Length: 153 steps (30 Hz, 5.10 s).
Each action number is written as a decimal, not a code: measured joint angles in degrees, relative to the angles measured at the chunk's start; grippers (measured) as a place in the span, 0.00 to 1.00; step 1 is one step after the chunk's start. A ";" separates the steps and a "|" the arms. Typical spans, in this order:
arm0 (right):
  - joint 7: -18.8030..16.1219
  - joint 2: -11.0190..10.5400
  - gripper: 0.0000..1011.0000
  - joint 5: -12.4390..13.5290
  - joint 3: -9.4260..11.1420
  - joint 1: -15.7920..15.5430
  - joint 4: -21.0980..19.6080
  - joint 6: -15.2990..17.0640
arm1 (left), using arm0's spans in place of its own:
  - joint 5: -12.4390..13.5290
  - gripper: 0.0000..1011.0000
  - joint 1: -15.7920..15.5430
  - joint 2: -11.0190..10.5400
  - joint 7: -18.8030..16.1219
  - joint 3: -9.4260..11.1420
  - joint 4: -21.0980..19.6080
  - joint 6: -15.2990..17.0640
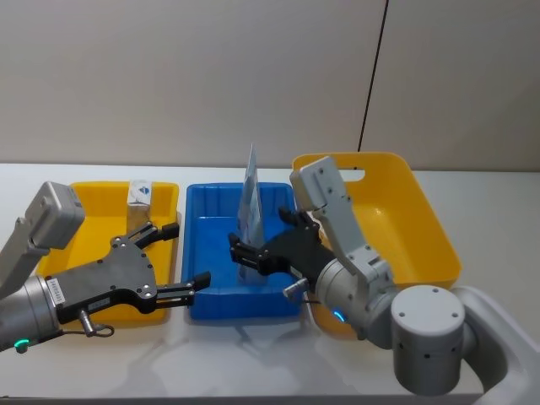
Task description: Bimanual collaborative sorting of washing and personal care products
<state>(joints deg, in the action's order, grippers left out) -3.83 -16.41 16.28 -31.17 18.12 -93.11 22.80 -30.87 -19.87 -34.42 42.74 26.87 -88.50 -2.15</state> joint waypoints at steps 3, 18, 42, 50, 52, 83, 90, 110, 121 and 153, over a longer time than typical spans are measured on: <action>0.79 0.71 0.99 -0.85 -0.24 0.21 1.02 -0.33 | 0.00 0.99 0.00 0.00 0.00 0.00 0.00 0.00; 4.01 3.78 0.99 -3.62 -0.78 1.01 4.91 -0.86 | 0.00 0.99 0.00 0.00 0.00 0.00 0.00 0.00; 4.84 6.20 0.99 -6.09 -0.57 3.23 11.25 -2.45 | 0.00 0.99 0.00 0.00 0.00 0.00 0.00 0.00; 3.11 6.74 0.99 -6.23 -0.58 4.66 13.81 -3.59 | 0.00 0.99 0.00 0.00 0.00 0.00 0.00 0.00; 2.74 6.78 0.99 -6.24 -0.59 4.87 14.18 -3.79 | 0.00 0.99 0.00 0.00 0.00 0.00 0.00 0.00; 0.50 7.88 0.61 -7.02 -0.62 6.75 17.93 -5.23 | 0.00 0.99 0.00 0.00 0.00 0.00 0.00 0.00; 0.42 7.93 0.38 -7.05 -0.61 6.82 18.11 -5.29 | 0.00 0.99 0.00 0.00 0.00 0.00 0.00 0.00; 0.26 7.97 0.13 -7.14 -0.53 6.83 18.16 -5.43 | 0.00 0.99 0.00 0.00 0.00 0.00 0.00 0.00; -1.23 6.67 0.13 -6.63 0.58 5.92 15.63 -7.20 | 0.00 0.99 0.00 0.00 0.00 0.00 0.00 0.00; -13.55 -3.36 0.13 0.03 10.09 6.45 5.29 -13.11 | 0.00 0.99 0.00 0.00 0.00 0.00 0.00 0.00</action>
<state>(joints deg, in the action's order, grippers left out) -17.37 -19.76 16.31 -21.08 24.57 -87.82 9.69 -30.87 -19.87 -34.41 42.74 26.88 -88.50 -2.15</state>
